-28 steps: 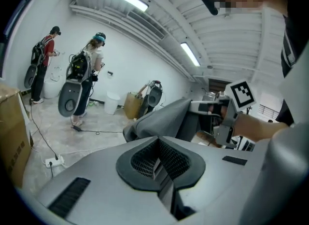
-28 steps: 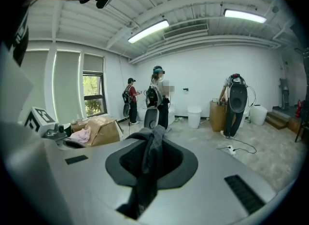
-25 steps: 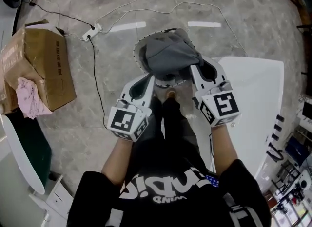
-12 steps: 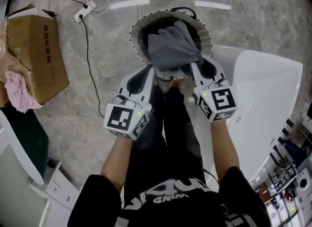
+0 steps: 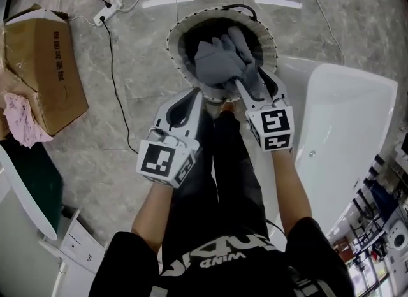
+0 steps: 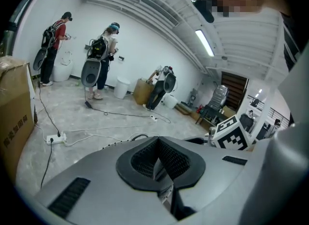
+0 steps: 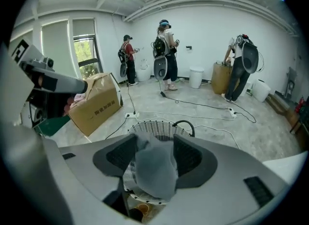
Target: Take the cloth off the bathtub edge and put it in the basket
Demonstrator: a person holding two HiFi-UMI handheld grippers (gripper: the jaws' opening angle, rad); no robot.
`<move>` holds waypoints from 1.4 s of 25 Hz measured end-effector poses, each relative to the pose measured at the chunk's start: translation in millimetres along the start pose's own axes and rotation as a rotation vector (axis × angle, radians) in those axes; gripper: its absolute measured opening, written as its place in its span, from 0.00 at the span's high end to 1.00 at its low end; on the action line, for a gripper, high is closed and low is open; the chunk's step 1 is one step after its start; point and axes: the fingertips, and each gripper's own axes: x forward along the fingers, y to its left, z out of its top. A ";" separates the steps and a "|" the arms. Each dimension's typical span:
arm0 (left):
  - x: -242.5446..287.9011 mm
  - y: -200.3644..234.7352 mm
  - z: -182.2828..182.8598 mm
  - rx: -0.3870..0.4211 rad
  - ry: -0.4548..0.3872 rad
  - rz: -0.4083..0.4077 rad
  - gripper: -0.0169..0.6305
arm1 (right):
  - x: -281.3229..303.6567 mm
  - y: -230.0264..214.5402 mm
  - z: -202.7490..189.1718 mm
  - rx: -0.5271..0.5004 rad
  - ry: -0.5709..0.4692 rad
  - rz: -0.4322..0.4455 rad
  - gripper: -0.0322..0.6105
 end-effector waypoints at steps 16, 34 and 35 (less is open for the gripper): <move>-36.0 -36.3 51.8 0.027 -0.001 -0.048 0.95 | -85.1 17.3 58.3 0.081 -0.089 0.044 0.67; -154.6 -154.9 193.3 0.207 -0.184 -0.123 0.95 | -312.7 37.7 195.7 0.121 -0.538 0.005 0.93; -160.4 -156.7 195.9 0.217 -0.195 -0.122 0.95 | -317.6 39.4 195.6 0.114 -0.545 0.000 0.93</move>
